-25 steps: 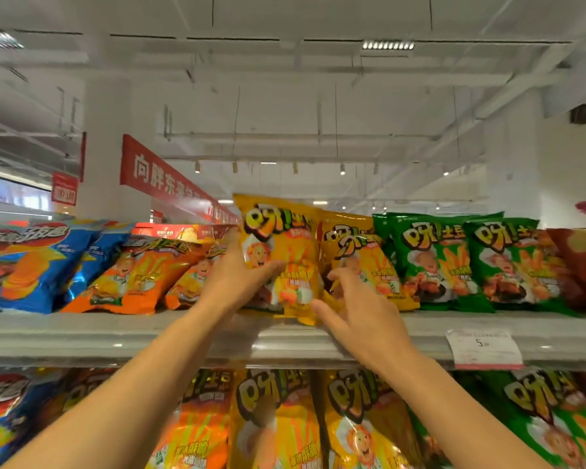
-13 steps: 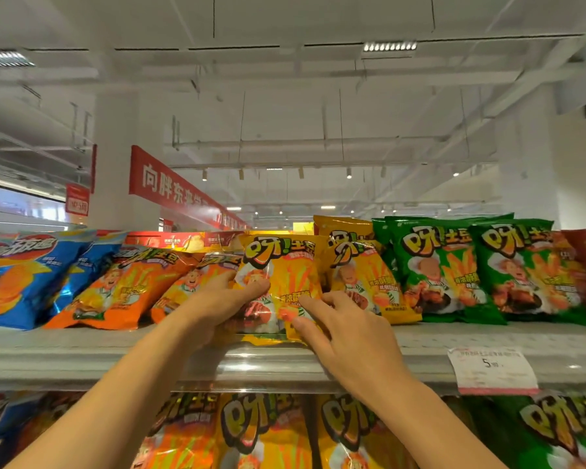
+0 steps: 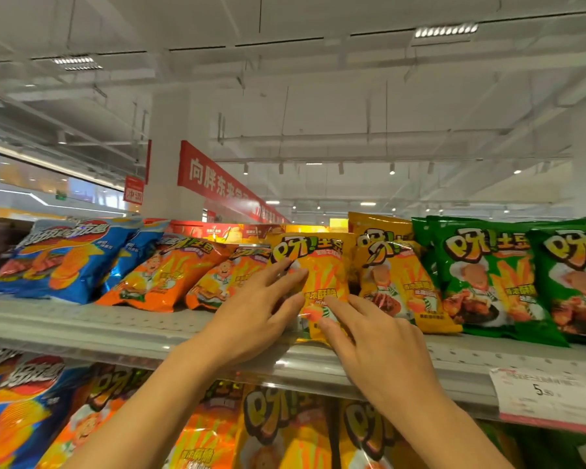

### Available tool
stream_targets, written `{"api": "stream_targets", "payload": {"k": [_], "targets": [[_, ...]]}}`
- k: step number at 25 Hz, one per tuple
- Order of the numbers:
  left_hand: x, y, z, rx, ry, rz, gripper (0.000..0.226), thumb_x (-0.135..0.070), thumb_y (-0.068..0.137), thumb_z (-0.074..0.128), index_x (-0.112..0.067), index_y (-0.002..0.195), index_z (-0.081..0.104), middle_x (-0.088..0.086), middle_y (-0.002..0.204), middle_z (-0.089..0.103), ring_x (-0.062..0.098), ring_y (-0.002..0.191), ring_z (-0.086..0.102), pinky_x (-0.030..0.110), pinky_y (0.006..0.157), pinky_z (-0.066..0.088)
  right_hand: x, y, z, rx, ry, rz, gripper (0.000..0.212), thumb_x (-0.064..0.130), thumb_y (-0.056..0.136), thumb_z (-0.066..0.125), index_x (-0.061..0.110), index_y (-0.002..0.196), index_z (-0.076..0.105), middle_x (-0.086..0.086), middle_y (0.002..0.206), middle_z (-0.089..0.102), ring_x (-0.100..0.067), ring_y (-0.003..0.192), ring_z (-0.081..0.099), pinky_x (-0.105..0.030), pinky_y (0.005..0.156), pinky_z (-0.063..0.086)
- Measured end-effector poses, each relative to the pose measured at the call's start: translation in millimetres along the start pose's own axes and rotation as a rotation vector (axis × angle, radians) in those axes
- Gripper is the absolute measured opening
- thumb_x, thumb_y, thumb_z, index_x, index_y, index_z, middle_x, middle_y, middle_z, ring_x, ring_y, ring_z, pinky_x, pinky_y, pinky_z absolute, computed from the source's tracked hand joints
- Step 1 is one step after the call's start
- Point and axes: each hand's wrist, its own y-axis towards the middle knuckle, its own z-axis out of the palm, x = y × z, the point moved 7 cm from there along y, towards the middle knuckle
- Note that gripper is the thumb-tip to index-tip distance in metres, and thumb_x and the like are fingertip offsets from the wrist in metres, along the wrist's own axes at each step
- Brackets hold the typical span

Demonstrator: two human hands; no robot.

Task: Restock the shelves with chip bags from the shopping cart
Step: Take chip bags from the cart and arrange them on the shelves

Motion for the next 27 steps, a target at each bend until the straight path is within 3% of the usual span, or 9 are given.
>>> {"api": "stream_targets", "payload": {"k": [6, 8, 10, 12, 15, 18, 20, 22, 27], "targets": [[-4.3, -11.9, 1.6, 0.019, 0.057, -0.008, 0.053, -0.055, 0.104, 0.027, -0.043, 0.156, 0.028, -0.013, 0.169, 0.01, 0.012, 0.155, 0.012, 0.039, 0.122, 0.025, 3.8, -1.8, -5.8, -0.051, 0.016, 0.004, 0.064, 0.067, 0.095, 0.021, 0.038, 0.135, 0.061, 0.007, 0.131, 0.066, -0.021, 0.102, 0.071, -0.038, 0.07, 0.058], [-9.4, -20.5, 1.4, -0.032, 0.156, -0.01, 0.059, -0.059, 0.103, 0.024, -0.042, 0.159, 0.02, -0.009, 0.17, 0.005, 0.017, 0.156, 0.003, 0.044, 0.125, 0.017, 5.4, -4.4, -9.7, -0.071, 0.074, 0.02, 0.061, 0.063, 0.097, 0.031, 0.03, 0.143, 0.054, 0.002, 0.144, 0.057, -0.022, 0.123, 0.061, -0.04, 0.087, 0.057], [-25.9, -34.4, 3.4, -0.105, 0.155, 0.007, 0.065, -0.06, 0.101, 0.031, -0.037, 0.16, 0.016, -0.004, 0.17, 0.003, 0.023, 0.157, -0.003, 0.048, 0.125, 0.008, 9.0, -15.1, -20.0, -0.148, 0.178, 0.009, 0.058, 0.048, 0.099, 0.051, 0.018, 0.148, 0.048, -0.008, 0.153, 0.045, -0.027, 0.142, 0.043, -0.048, 0.11, 0.044], [-60.0, -52.3, 11.9, -0.138, 0.077, 0.113, 0.069, -0.056, 0.099, 0.045, -0.029, 0.159, 0.025, 0.005, 0.169, 0.014, 0.03, 0.157, 0.002, 0.053, 0.123, 0.011, 3.8, -48.6, -32.5, -0.256, 0.172, 0.028, 0.059, 0.041, 0.098, 0.059, 0.013, 0.148, 0.046, -0.014, 0.154, 0.042, -0.031, 0.147, 0.034, -0.051, 0.118, 0.033], [-112.9, -82.8, 35.8, -0.151, -0.056, 0.319, 0.068, -0.046, 0.093, 0.052, -0.016, 0.154, 0.041, 0.018, 0.161, 0.031, 0.042, 0.152, 0.02, 0.064, 0.117, 0.024, -12.7, -142.7, -40.4, -0.355, 0.163, 0.133, 0.055, 0.04, 0.1, 0.054, 0.015, 0.148, 0.043, -0.013, 0.151, 0.044, -0.031, 0.146, 0.034, -0.044, 0.121, 0.029], [-165.5, -121.3, 85.3, -0.149, -0.151, 0.498, 0.062, -0.043, 0.095, 0.051, -0.009, 0.147, 0.05, 0.025, 0.151, 0.043, 0.046, 0.144, 0.034, 0.068, 0.11, 0.033, -36.5, -276.6, -26.5, -0.253, 0.174, 0.377, 0.051, 0.025, 0.097, 0.062, 0.01, 0.144, 0.048, -0.013, 0.145, 0.049, -0.03, 0.14, 0.042, -0.043, 0.118, 0.031], [-204.6, -148.7, 131.8, -0.079, -0.261, 0.588, 0.057, -0.04, 0.095, 0.054, -0.007, 0.142, 0.053, 0.026, 0.147, 0.048, 0.047, 0.14, 0.039, 0.067, 0.108, 0.035, -52.4, -373.5, -7.2, -0.075, 0.156, 0.575, 0.05, 0.017, 0.094, 0.067, 0.003, 0.139, 0.053, -0.016, 0.138, 0.055, -0.032, 0.132, 0.048, -0.049, 0.114, 0.036], [-252.0, -181.9, 188.0, 0.075, -0.372, 0.647, 0.053, -0.038, 0.096, 0.055, -0.004, 0.137, 0.059, 0.025, 0.144, 0.052, 0.046, 0.137, 0.044, 0.061, 0.112, 0.036, -68.4, -473.1, 1.6, 0.091, 0.172, 0.817, 0.05, 0.019, 0.095, 0.065, 0.005, 0.142, 0.051, -0.014, 0.138, 0.054, -0.031, 0.128, 0.049, -0.048, 0.108, 0.041], [-355.9, -260.3, 343.2, 0.515, -0.617, 0.626, 0.045, -0.036, 0.096, 0.057, -0.01, 0.132, 0.064, 0.014, 0.137, 0.058, 0.034, 0.131, 0.052, 0.047, 0.109, 0.042, -130.9, -644.0, -19.4, 0.279, 0.141, 1.172, 0.053, 0.029, 0.097, 0.059, 0.02, 0.147, 0.045, -0.003, 0.135, 0.051, -0.018, 0.127, 0.049, -0.027, 0.107, 0.04]]}}
